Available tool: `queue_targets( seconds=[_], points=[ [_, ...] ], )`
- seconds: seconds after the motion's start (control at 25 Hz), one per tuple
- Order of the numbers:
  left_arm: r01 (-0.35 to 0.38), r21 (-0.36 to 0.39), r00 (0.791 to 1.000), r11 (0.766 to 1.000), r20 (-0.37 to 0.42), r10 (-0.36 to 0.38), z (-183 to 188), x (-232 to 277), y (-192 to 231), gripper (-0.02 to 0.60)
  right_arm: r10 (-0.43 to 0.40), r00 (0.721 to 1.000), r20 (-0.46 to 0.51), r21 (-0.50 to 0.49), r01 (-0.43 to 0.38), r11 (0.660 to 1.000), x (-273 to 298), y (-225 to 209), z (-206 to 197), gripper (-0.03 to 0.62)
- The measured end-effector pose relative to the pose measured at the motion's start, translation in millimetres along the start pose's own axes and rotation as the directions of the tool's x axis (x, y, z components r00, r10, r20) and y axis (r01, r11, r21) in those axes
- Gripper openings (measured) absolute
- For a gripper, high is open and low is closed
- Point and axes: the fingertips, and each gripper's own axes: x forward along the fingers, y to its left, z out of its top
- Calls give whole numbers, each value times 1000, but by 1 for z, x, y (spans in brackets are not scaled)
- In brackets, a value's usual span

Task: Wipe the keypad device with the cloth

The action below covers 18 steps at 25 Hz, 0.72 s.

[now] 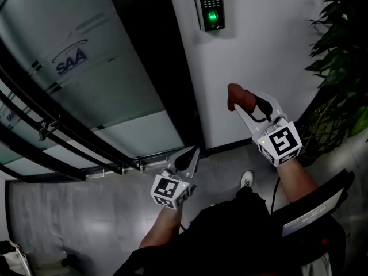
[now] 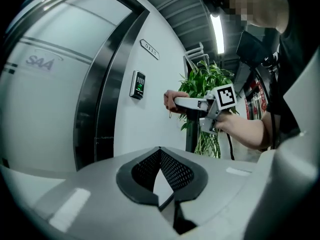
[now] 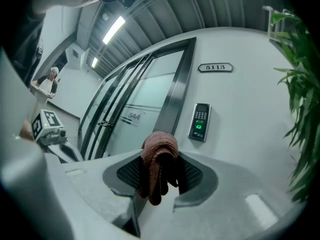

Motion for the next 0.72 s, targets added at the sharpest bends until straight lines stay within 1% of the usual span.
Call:
queue_targets(
  seconds=[0.2, 0.36, 0.44, 0.52, 0.6, 0.64, 0.72],
  points=[
    [-56, -10, 998, 998, 28, 56, 1, 4, 20, 17, -51, 996, 72, -98, 58, 993, 46, -54, 51, 145],
    [-70, -10, 997, 997, 30, 71, 1, 18, 26, 17, -107, 985, 135, -188, 131, 973, 85, -95, 93, 145],
    [-77, -10, 997, 997, 31, 77, 1, 26, 28, 17, -148, 975, 165, -252, 187, 949, 101, -111, 108, 145],
    [-85, -12, 996, 996, 34, 86, 2, 32, 32, 17, -190, 961, 199, -338, 250, 907, 118, -123, 120, 145],
    [-93, -12, 995, 996, 30, 93, 3, 35, 35, 17, -214, 952, 219, -403, 288, 869, 136, -131, 128, 145],
    [-98, -11, 995, 995, 26, 98, 2, 36, 36, 17, -217, 951, 220, -420, 293, 859, 145, -135, 130, 145],
    [-117, -12, 993, 993, 17, 117, 1, 36, 43, 17, -217, 952, 217, -435, 293, 851, 164, -139, 134, 144]
  ],
)
